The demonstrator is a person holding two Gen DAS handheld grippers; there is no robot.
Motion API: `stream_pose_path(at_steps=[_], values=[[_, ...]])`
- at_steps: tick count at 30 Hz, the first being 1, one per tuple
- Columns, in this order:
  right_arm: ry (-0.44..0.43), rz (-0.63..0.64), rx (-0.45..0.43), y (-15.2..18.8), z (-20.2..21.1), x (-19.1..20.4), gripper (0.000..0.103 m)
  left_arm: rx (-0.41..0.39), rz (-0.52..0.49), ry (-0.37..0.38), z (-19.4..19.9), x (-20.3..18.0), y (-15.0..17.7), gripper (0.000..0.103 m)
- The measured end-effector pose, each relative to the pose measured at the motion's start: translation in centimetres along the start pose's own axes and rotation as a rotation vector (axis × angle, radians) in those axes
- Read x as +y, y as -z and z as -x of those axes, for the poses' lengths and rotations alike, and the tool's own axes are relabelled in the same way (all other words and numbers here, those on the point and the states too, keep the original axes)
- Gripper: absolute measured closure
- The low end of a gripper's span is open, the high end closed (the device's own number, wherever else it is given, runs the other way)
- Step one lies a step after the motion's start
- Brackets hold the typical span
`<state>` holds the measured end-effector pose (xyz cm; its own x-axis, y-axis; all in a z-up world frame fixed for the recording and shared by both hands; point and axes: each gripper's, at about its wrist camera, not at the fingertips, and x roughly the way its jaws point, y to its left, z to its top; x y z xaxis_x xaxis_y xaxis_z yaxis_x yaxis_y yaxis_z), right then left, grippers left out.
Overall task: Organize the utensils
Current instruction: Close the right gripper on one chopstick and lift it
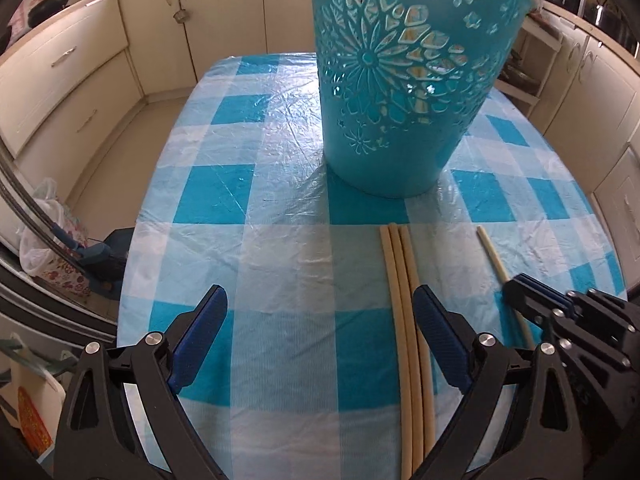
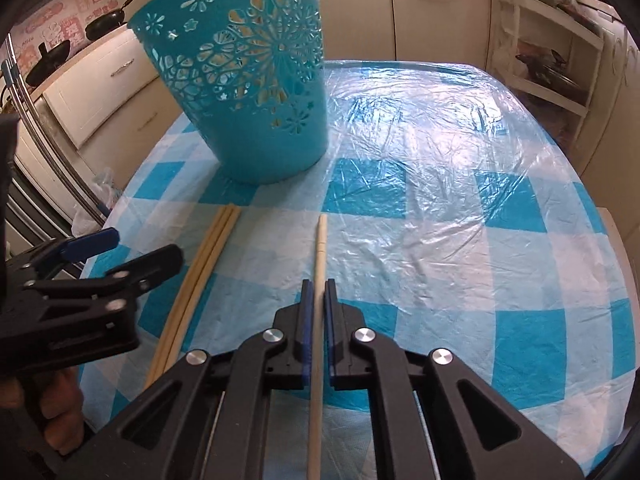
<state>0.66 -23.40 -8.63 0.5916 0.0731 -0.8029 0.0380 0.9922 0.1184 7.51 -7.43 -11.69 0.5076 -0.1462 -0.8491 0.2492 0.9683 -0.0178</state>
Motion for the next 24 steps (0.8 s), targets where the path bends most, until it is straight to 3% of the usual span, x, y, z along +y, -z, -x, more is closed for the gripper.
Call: stream_pose_path(at_steps=[6, 8, 10, 11, 15, 18, 20, 24], values=[[-0.052, -0.044, 0.001, -0.1, 0.0, -0.8, 0.094, 0.031, 0.007, -0.026, -1.3, 0.1, -0.3, 0.013], [-0.090, -0.055, 0.006, -0.1, 0.1, -0.7, 0.079, 0.025, -0.007, -0.043, -1.3, -0.2, -0.2, 0.013], [-0.081, -0.037, -0.001, 0.0, 0.3, 0.0, 0.048, 0.027, -0.005, -0.041, -1.2, -0.1, -0.2, 0.013], [-0.047, -0.014, -0.006, 0.1, 0.4, 0.4, 0.043, 0.025, -0.008, -0.040, -1.2, -0.1, -0.2, 0.013], [-0.016, 0.018, -0.012, 0.3, 0.3, 0.8, 0.042, 0.023, -0.010, -0.035, -1.2, -0.1, -0.5, 0.015], [-0.020, -0.004, -0.017, 0.3, 0.4, 0.3, 0.043, 0.018, -0.023, -0.024, -1.2, -0.4, -0.8, 0.024], [0.004, 0.000, -0.025, 0.3, 0.4, 0.2, 0.048, 0.011, -0.034, -0.017, -1.3, -0.5, -0.9, 0.033], [0.065, 0.029, -0.040, 0.4, 0.3, 0.2, 0.070, -0.008, -0.059, 0.003, -1.2, -1.1, -1.0, 0.052]])
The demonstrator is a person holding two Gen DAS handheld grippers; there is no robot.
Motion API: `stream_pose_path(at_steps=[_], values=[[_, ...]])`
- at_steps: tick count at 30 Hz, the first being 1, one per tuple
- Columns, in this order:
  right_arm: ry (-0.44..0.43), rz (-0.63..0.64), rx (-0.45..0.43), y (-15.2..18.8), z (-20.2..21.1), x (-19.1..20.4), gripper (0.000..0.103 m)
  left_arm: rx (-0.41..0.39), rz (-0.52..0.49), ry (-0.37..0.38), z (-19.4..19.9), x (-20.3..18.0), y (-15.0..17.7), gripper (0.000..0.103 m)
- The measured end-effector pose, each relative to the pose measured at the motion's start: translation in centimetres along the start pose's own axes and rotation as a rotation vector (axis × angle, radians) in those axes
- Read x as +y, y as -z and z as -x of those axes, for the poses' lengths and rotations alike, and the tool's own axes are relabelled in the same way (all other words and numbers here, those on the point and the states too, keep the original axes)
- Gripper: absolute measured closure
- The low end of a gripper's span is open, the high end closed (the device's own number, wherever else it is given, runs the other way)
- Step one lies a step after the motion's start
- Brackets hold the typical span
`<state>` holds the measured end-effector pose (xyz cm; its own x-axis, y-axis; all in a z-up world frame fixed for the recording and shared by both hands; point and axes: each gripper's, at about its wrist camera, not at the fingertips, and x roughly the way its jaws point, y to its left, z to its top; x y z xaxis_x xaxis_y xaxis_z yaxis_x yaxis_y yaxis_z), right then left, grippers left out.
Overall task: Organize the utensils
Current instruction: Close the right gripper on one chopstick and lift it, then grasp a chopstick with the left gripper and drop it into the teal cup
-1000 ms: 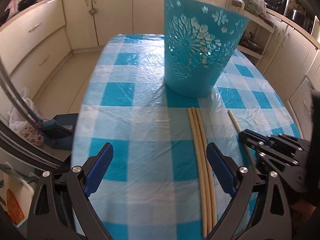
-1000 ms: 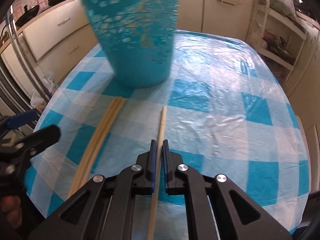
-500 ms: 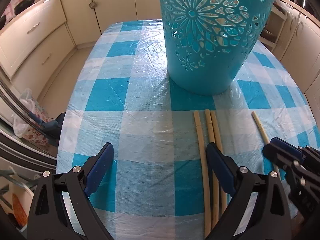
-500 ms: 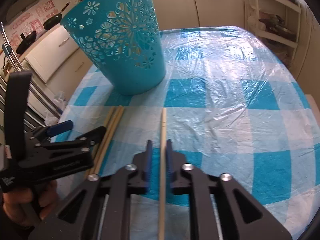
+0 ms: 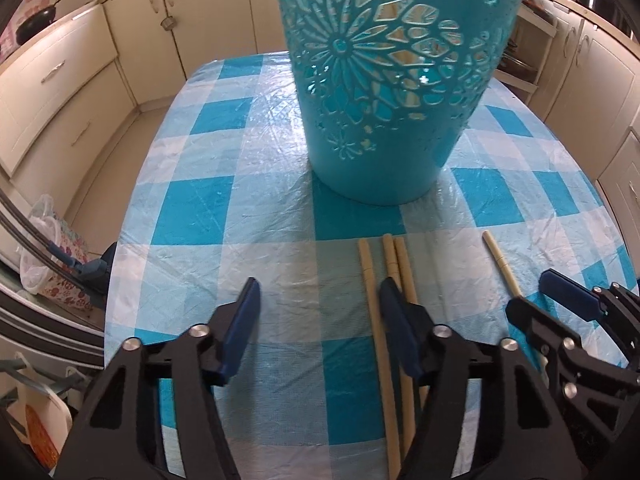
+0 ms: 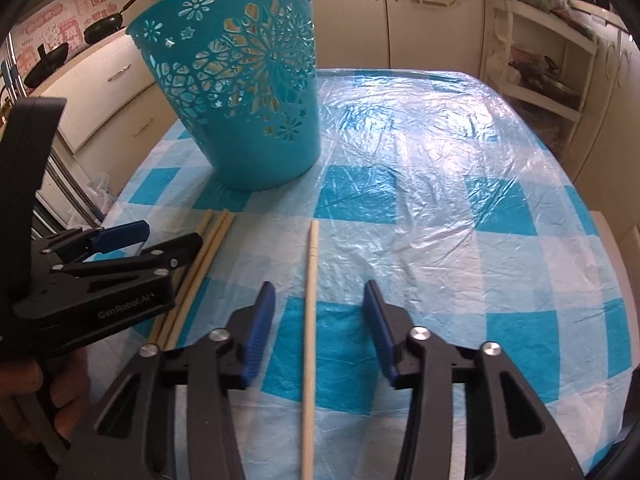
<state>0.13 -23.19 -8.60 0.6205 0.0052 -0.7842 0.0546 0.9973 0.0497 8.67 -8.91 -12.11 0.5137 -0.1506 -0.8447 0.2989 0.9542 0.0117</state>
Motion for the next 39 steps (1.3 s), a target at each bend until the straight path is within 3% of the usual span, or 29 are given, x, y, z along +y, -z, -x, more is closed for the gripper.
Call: stream_pose_path(at_steps=[1, 10, 14, 20, 25, 31, 34, 39], values=[[0.012, 0.008, -0.003, 0.0, 0.0, 0.0, 0.076, -0.005, -0.010, 0.006, 0.1, -0.3, 0.0, 0.058], [0.033, 0.020, -0.024, -0.2, -0.5, 0.2, 0.091, -0.016, -0.049, 0.054, -0.1, -1.2, -0.4, 0.097], [0.028, 0.012, -0.025, -0.2, -0.6, 0.2, 0.092, -0.003, -0.040, 0.086, -0.1, -0.8, -0.4, 0.098], [0.024, 0.010, -0.026, -0.3, -0.6, 0.1, 0.092, 0.018, -0.081, 0.068, -0.1, -1.1, -0.6, 0.097], [0.036, 0.025, -0.026, -0.3, -0.6, 0.3, 0.091, 0.010, -0.023, 0.131, 2.2, 0.7, -0.8, 0.098], [0.043, 0.039, -0.025, -0.3, -0.6, 0.6, 0.088, -0.115, 0.059, 0.287, 10.3, 4.0, -3.4, 0.098], [0.041, 0.037, -0.025, -0.3, -0.7, 0.6, 0.088, -0.262, 0.077, 0.343, 15.4, 4.9, -6.6, 0.098], [0.038, 0.034, -0.025, -0.3, -0.7, 0.6, 0.088, -0.485, 0.083, 0.357, 19.3, 4.0, -12.1, 0.098]])
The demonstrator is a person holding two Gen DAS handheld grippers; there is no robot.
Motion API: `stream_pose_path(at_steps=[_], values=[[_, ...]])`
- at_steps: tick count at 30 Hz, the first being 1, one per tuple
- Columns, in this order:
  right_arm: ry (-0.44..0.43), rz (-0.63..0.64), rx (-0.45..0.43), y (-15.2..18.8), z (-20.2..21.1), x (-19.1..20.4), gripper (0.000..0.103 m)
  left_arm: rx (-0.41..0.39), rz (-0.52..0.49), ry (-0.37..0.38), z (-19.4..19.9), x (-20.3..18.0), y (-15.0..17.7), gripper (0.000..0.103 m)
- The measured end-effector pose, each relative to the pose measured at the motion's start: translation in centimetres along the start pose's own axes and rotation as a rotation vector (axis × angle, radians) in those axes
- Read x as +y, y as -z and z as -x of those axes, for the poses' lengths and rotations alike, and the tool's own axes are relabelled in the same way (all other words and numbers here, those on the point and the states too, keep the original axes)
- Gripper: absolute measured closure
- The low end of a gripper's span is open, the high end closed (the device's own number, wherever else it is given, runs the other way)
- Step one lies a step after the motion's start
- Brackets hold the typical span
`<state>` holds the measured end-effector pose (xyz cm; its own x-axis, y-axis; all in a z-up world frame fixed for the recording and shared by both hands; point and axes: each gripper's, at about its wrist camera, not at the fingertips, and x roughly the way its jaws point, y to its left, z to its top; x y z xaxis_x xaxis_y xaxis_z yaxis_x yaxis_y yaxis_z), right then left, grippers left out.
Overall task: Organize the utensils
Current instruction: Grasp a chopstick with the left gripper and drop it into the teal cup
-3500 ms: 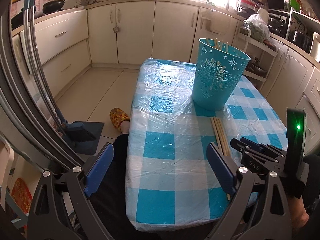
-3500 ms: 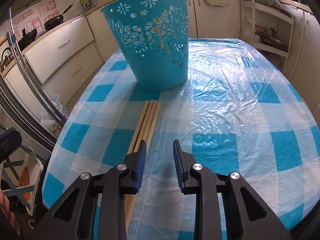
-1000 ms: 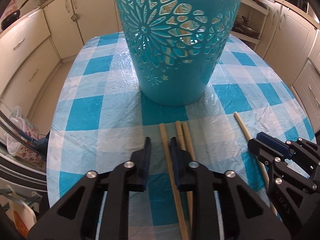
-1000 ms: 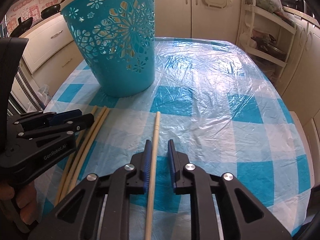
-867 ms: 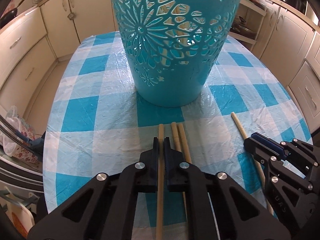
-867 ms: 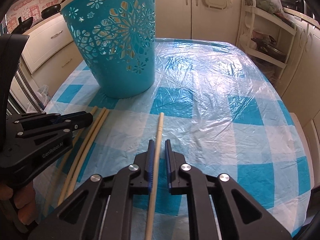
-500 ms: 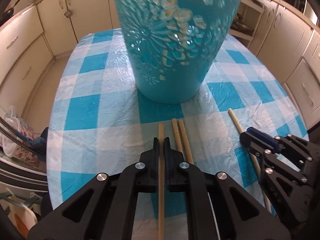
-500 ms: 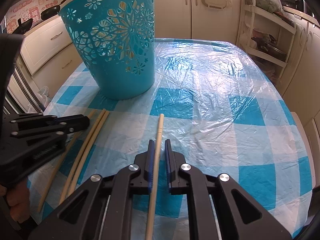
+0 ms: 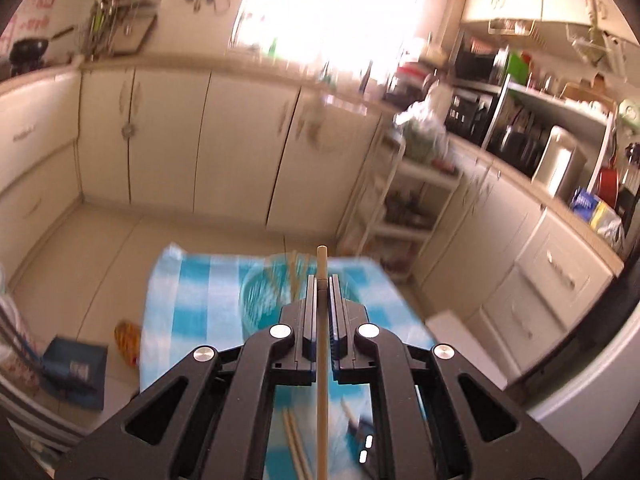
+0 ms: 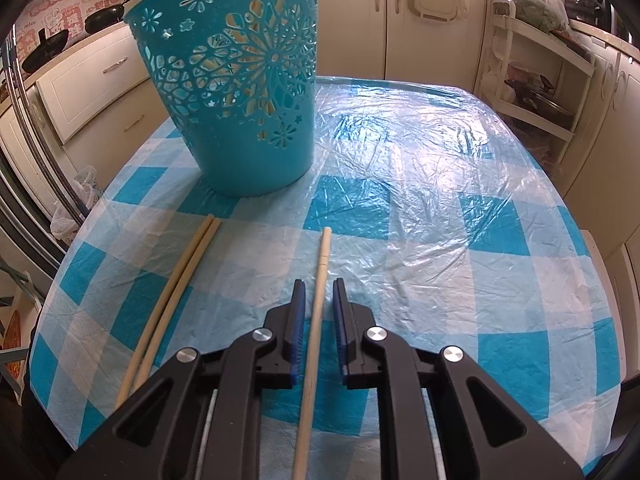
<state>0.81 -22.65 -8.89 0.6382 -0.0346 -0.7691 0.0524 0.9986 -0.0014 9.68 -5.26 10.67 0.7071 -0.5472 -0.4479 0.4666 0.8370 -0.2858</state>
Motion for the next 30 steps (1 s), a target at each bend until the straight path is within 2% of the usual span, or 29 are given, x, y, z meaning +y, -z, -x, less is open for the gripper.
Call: stream_pose_path(at_steps=[6, 12, 15, 25, 27, 28, 29, 30], values=[[-0.009, -0.010, 0.000, 0.0, 0.0, -0.1, 0.088, -0.177, 0.042, -0.047, -3.4, -0.4, -4.7, 0.098], [-0.020, -0.020, 0.000, -0.1, 0.0, -0.3, 0.088, -0.282, 0.072, -0.168, -7.7, 0.2, -5.6, 0.098], [-0.021, -0.021, 0.000, -0.1, 0.0, -0.4, 0.088, -0.287, 0.070, -0.223, -9.6, 0.4, -4.8, 0.098], [-0.028, -0.027, 0.000, -0.1, 0.0, -0.6, 0.088, -0.155, -0.036, -0.282, -11.8, -0.1, 0.1, 0.097], [-0.028, -0.026, 0.000, -0.1, 0.0, -0.6, 0.088, -0.129, -0.059, -0.296, -11.4, -0.1, 0.9, 0.093], [-0.027, -0.025, -0.001, -0.1, -0.1, -0.6, 0.088, -0.121, -0.070, -0.304, -11.2, -0.2, 1.2, 0.084], [-0.026, -0.023, -0.001, -0.2, -0.1, -0.6, 0.088, -0.116, -0.083, -0.323, -10.8, -0.3, 1.6, 0.068], [-0.026, -0.022, -0.001, -0.2, -0.1, -0.5, 0.088, -0.119, -0.090, -0.341, -10.3, -0.3, 1.9, 0.059]])
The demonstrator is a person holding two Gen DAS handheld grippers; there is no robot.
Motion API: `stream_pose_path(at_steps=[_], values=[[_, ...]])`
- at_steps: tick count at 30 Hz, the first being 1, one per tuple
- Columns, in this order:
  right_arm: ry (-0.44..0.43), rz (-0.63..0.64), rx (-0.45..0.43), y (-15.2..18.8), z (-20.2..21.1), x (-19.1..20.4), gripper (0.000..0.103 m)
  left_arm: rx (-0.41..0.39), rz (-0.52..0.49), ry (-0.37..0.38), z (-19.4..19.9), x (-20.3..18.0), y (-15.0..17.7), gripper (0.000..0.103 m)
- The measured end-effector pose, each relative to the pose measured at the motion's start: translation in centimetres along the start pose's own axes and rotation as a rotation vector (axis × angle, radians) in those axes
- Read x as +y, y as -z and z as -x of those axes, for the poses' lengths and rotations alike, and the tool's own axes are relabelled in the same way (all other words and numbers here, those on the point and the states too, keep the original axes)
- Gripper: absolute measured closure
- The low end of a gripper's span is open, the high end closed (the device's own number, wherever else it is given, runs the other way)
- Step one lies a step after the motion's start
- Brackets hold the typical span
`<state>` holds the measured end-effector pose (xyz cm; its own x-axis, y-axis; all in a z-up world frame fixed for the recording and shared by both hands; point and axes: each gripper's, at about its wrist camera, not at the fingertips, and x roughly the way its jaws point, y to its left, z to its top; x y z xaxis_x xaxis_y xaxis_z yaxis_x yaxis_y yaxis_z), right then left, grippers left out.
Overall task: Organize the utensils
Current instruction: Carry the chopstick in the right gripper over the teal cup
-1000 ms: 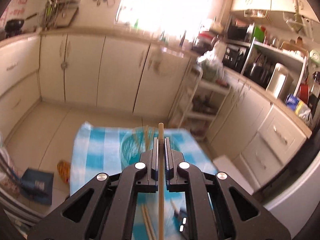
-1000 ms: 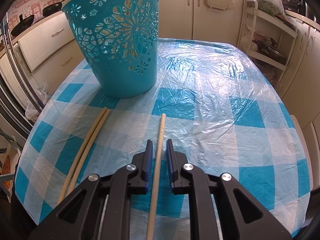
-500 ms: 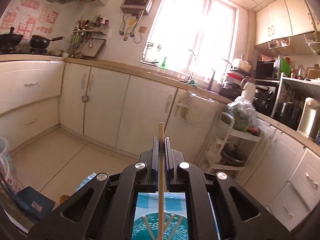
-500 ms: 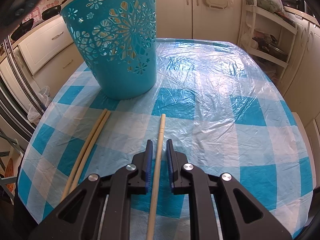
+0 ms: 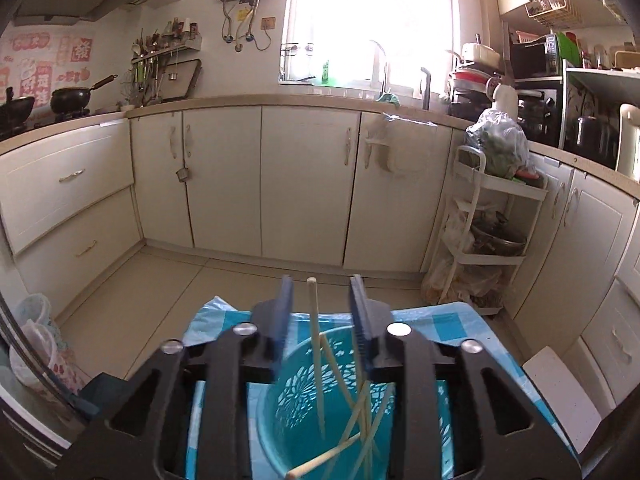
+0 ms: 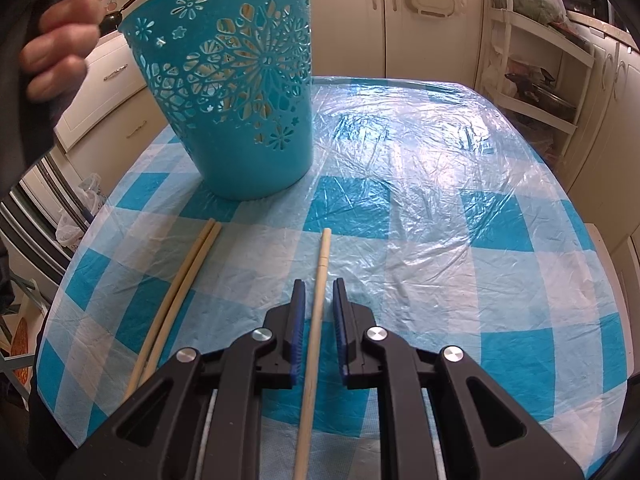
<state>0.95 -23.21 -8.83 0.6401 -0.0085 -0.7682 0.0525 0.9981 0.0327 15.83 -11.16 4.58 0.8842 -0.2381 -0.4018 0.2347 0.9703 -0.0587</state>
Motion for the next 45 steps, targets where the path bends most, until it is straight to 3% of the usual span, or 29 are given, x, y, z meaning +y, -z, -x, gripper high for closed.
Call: stream_pose_path(at_steps=[1, 5, 7, 17, 23, 25, 27, 45], values=[[0.000, 0.001, 0.000, 0.0, 0.0, 0.0, 0.087, -0.007, -0.006, -0.015, 0.5, 0.2, 0.1, 0.048], [-0.010, 0.008, -0.001, 0.0, 0.0, 0.1, 0.084, -0.011, -0.034, -0.048, 3.3, 1.2, 0.9, 0.034], [-0.015, 0.024, 0.000, 0.1, 0.0, 0.6, 0.076, -0.008, -0.036, -0.064, 4.4, 1.7, 1.3, 0.028], [0.027, 0.019, -0.008, 0.2, 0.2, 0.6, 0.074, 0.066, -0.029, -0.074, 9.9, 4.7, 5.4, 0.014], [0.064, 0.048, -0.006, 0.3, 0.1, 1.2, 0.075, 0.161, 0.009, -0.070, 10.4, 6.5, 8.6, 0.012], [0.066, 0.059, -0.010, 0.4, 0.2, 1.5, 0.089, 0.189, 0.023, -0.070, 10.5, 6.9, 9.6, 0.012], [0.082, 0.065, -0.015, 0.5, 0.2, 1.6, 0.096, 0.205, 0.027, -0.069, 10.6, 7.1, 10.2, 0.012], [0.069, 0.003, -0.023, 0.4, 0.6, 0.7, 0.097, 0.260, 0.003, -0.050, 10.9, 7.0, 12.0, 0.011]])
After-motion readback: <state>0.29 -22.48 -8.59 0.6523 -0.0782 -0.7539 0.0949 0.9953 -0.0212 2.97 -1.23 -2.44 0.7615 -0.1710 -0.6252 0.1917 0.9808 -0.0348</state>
